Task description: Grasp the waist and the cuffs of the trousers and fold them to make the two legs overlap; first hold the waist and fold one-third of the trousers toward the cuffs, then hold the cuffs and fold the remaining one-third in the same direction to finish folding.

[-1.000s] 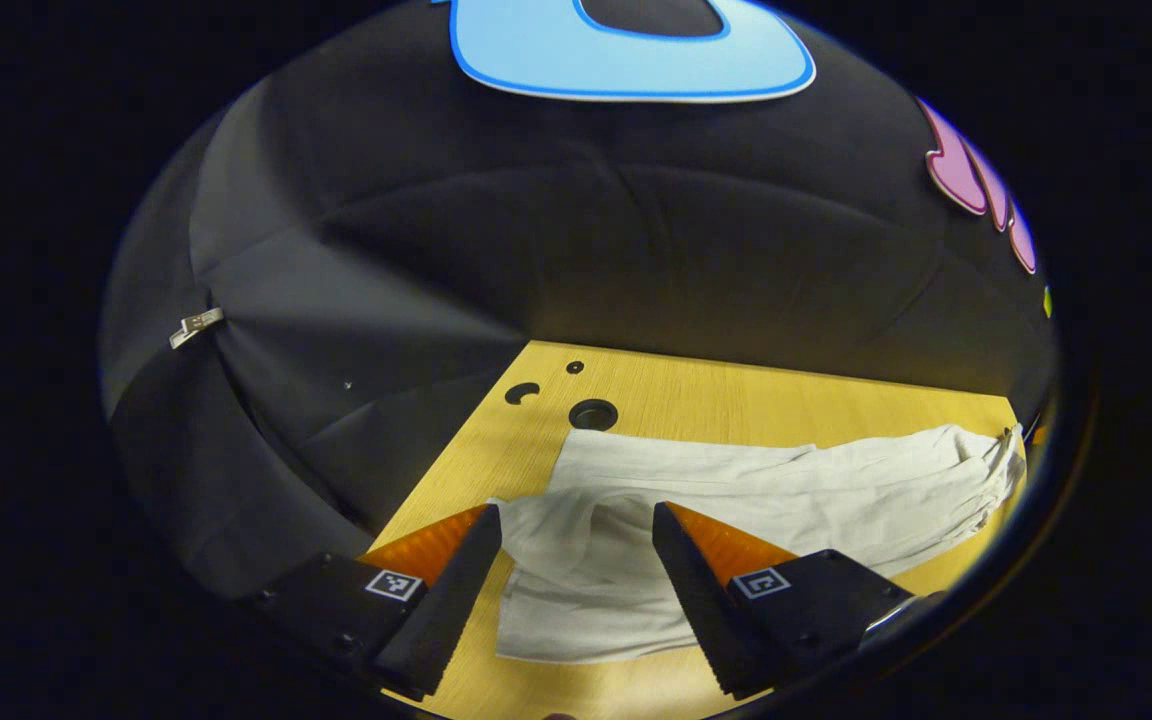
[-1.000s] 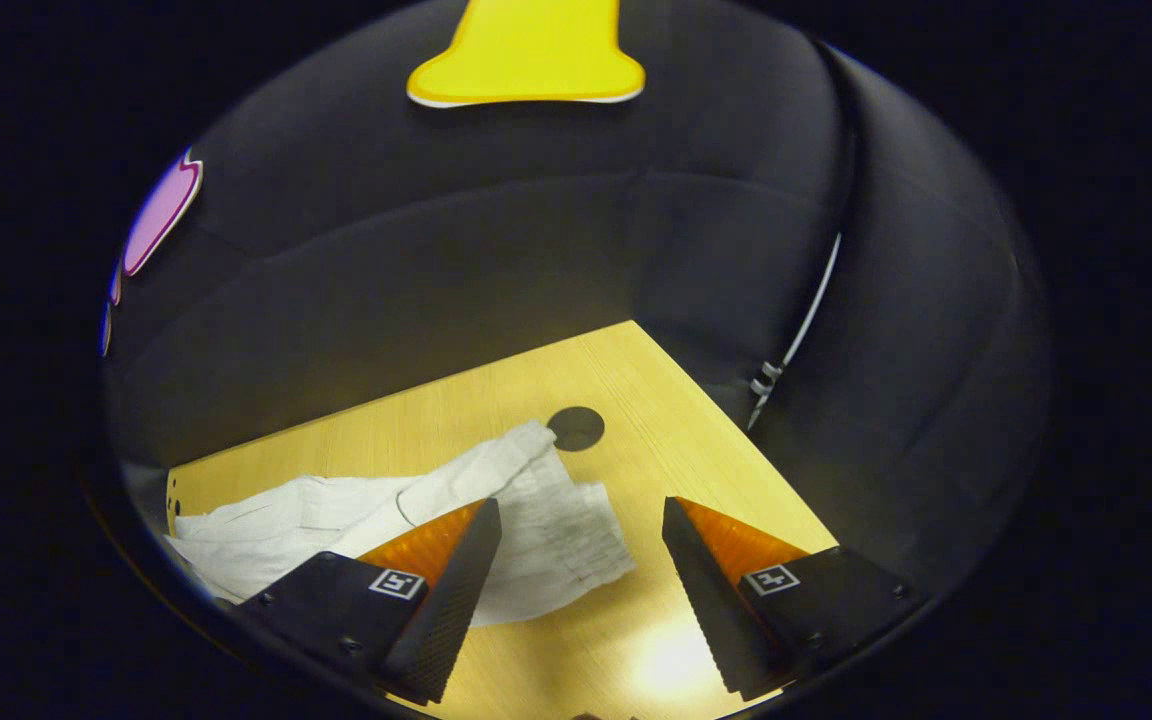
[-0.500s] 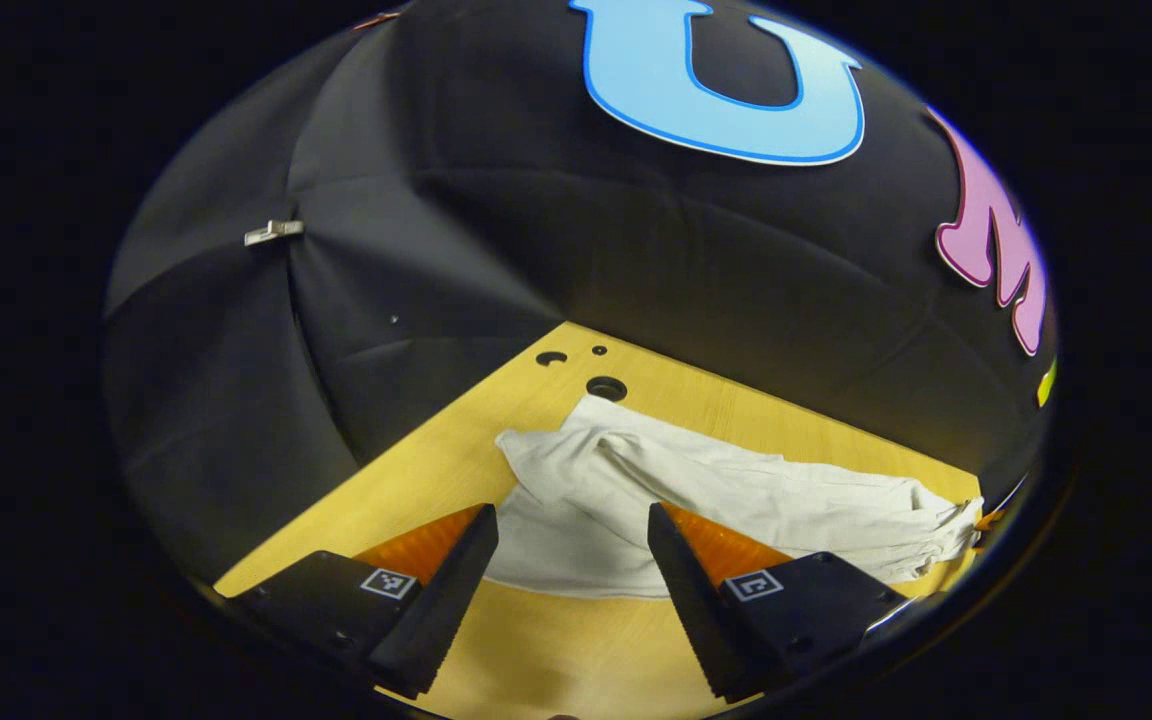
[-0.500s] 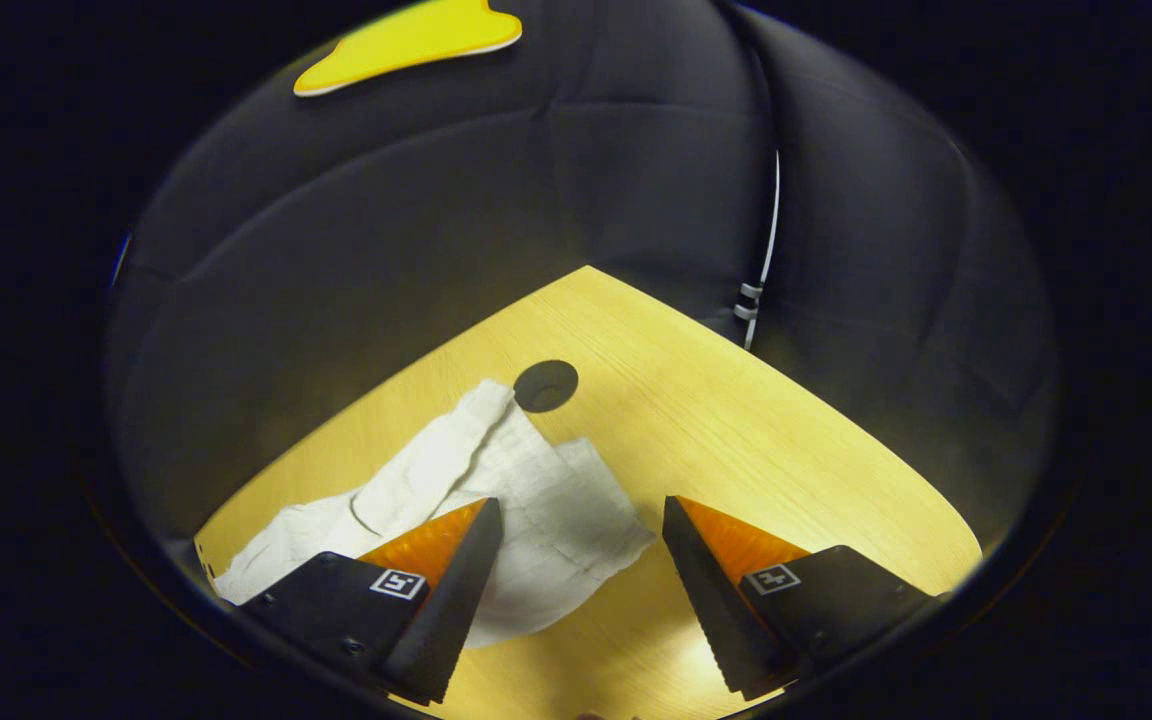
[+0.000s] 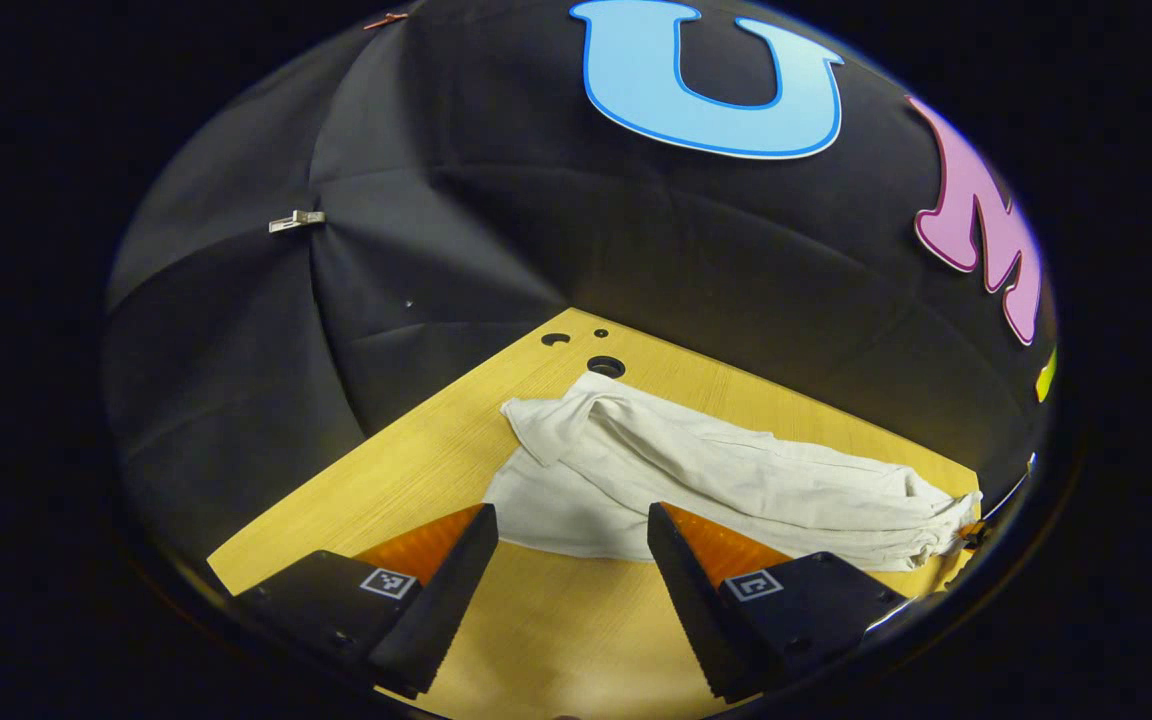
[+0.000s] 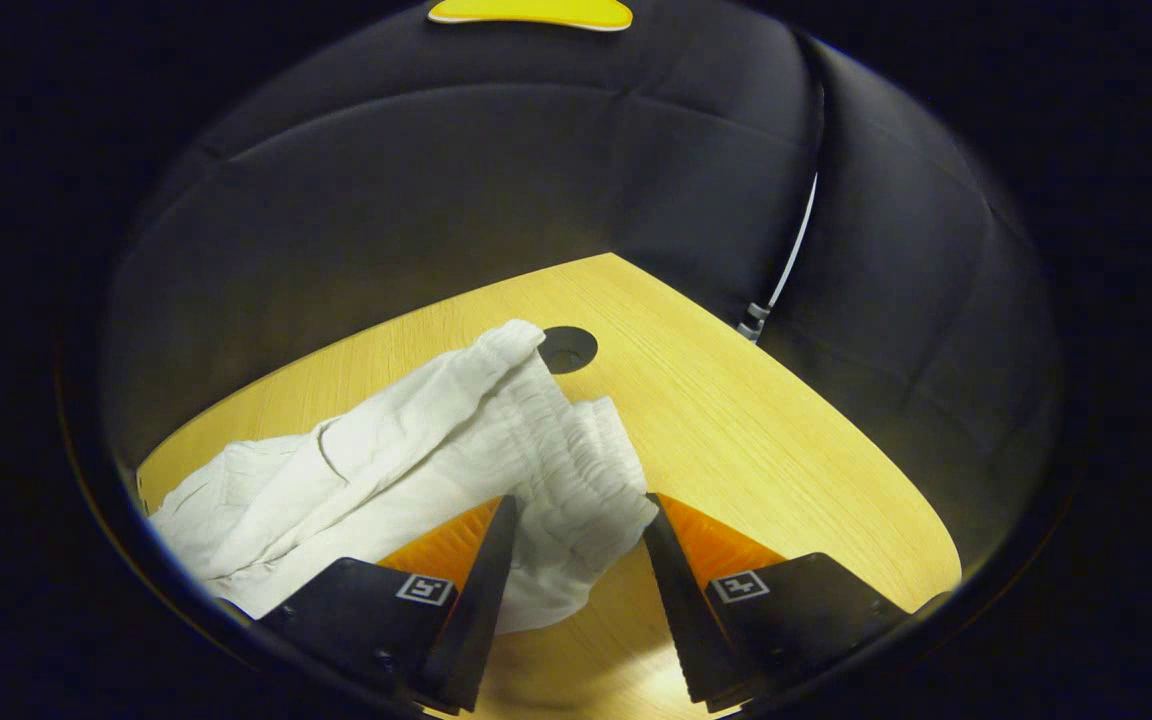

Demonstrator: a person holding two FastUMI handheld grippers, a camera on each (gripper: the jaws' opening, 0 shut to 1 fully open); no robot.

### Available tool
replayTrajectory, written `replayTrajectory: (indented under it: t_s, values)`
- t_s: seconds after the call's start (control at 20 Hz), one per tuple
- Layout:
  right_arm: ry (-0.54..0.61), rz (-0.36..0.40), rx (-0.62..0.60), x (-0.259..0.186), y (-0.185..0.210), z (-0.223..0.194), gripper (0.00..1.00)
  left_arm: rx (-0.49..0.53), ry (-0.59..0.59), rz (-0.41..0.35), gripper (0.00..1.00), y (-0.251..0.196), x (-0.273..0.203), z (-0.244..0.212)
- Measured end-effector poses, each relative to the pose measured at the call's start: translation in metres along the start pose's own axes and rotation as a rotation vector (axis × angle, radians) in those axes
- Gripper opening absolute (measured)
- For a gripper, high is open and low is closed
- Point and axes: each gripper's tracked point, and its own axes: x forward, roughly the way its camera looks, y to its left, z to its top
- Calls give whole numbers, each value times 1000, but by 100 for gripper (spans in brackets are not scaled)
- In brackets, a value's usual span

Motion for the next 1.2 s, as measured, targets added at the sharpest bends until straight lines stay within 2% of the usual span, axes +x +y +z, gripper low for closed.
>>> replayTrajectory:
  t_s: [0.05, 0.1, 0.15, 0.2, 0.25, 0.3, 0.4, 0.5, 0.65, 0.8, 0.95, 1.2]
  values:
    - [-2, 4, -4, -1, 1, 2, 61, 13, 6, 7, 96, 0, -3, -3]
    - [10, 32, 4, -3, 7, 1, 60, 27, 10, 9, 96, 1, -5, -7]
    - [0, 53, 7, -4, 9, 5, 37, 39, 15, 13, 96, 2, -7, -10]
    - [16, 64, 9, -6, 9, 2, 37, 47, 20, 15, 96, 3, -8, -14]
    - [18, 79, 12, -4, 10, 3, 25, 54, 25, 19, 96, 4, -9, -17]
    - [21, 90, 18, -5, 10, 3, 20, 58, 33, 25, 96, 5, -11, -21]
    - [52, 104, 68, -9, 11, 6, 20, 67, 47, 46, 96, 10, -13, -25]
    - [-7, 132, 95, -24, 12, 28, 20, 77, 56, 53, 96, 12, -16, -28]
    - [-137, 171, 12, -62, 22, 70, 20, 93, 54, 54, 96, 13, -18, -26]
    - [-197, 232, -38, -81, 38, 91, 19, 109, 54, 51, 96, 10, -21, -29]
    - [-252, 282, -72, -108, 63, 104, 19, 119, 53, 56, 96, 10, -24, -31]
    - [-321, 417, -54, -156, 143, 109, 19, 134, 61, 46, 96, 21, -33, -31]
